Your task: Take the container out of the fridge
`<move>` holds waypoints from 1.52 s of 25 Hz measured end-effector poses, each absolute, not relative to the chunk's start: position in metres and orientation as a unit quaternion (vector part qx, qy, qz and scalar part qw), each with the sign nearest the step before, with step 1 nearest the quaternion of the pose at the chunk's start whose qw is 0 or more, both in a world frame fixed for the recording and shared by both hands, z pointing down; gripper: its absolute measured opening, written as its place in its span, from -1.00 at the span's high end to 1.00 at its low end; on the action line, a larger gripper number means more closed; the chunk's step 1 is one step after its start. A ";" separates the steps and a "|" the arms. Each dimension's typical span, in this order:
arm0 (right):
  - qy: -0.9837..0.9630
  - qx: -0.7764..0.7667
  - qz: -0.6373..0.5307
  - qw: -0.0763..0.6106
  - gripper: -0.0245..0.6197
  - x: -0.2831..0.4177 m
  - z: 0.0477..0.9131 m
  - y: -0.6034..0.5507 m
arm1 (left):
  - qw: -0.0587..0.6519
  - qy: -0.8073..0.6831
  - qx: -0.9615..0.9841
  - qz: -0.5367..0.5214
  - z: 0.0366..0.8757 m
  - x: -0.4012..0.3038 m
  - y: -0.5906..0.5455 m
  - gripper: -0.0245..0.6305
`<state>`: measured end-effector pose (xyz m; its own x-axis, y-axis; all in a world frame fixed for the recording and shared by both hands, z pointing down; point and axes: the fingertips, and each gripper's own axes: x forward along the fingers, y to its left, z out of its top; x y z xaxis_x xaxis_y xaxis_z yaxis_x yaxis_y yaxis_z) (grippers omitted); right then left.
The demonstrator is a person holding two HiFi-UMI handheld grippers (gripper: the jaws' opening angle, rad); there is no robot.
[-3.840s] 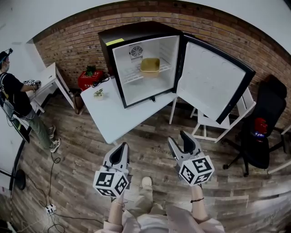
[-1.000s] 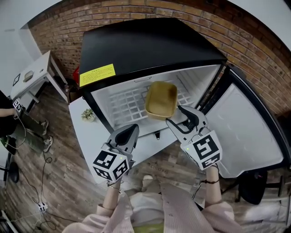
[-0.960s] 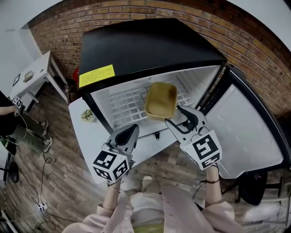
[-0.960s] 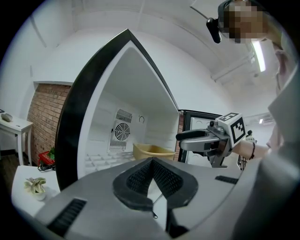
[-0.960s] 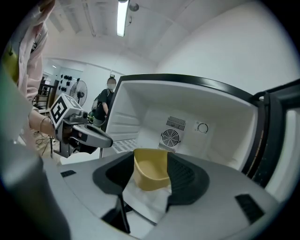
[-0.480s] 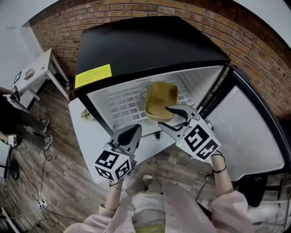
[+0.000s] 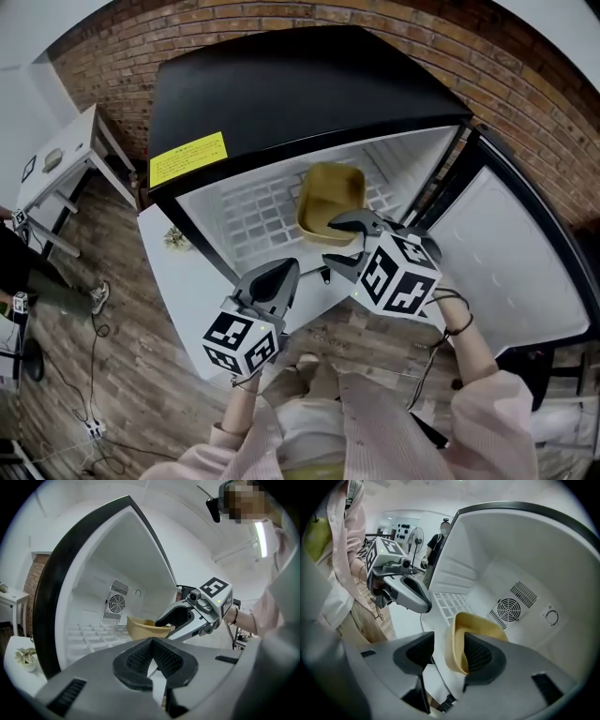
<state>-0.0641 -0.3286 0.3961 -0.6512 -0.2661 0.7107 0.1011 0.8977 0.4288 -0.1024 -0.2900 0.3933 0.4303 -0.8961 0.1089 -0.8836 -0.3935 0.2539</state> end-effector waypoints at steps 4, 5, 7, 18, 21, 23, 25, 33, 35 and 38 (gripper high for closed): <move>-0.870 0.034 -0.224 0.438 0.32 -0.065 0.405 -0.322 | 0.145 -0.531 0.834 -0.022 0.394 -0.105 -0.285 0.96; -0.867 0.035 -0.229 0.442 0.38 -0.066 0.406 -0.323 | 0.146 -0.530 0.835 -0.021 0.394 -0.105 -0.285 0.96; -0.859 0.041 -0.242 0.449 0.49 -0.066 0.408 -0.325 | 0.146 -0.528 0.836 -0.020 0.394 -0.105 -0.284 0.95; -0.845 0.062 -0.269 0.459 0.81 -0.063 0.409 -0.335 | 0.143 -0.522 0.840 -0.019 0.392 -0.106 -0.281 0.96; -0.842 0.066 -0.277 0.457 0.84 -0.063 0.408 -0.336 | 0.141 -0.522 0.841 -0.020 0.391 -0.107 -0.281 0.95; -0.842 0.072 -0.280 0.456 0.85 -0.063 0.408 -0.338 | 0.141 -0.522 0.841 -0.020 0.390 -0.107 -0.282 0.96; -0.843 0.076 -0.279 0.454 0.85 -0.062 0.406 -0.339 | 0.142 -0.521 0.841 -0.021 0.390 -0.107 -0.282 0.96; -0.847 0.089 -0.274 0.446 0.85 -0.058 0.402 -0.333 | 0.143 -0.512 0.847 -0.019 0.391 -0.104 -0.280 0.96; -0.848 0.092 -0.272 0.445 0.85 -0.056 0.402 -0.330 | 0.142 -0.508 0.849 -0.018 0.391 -0.103 -0.279 0.96; -0.849 0.099 -0.269 0.443 0.85 -0.053 0.400 -0.326 | 0.141 -0.502 0.853 -0.017 0.390 -0.100 -0.276 0.95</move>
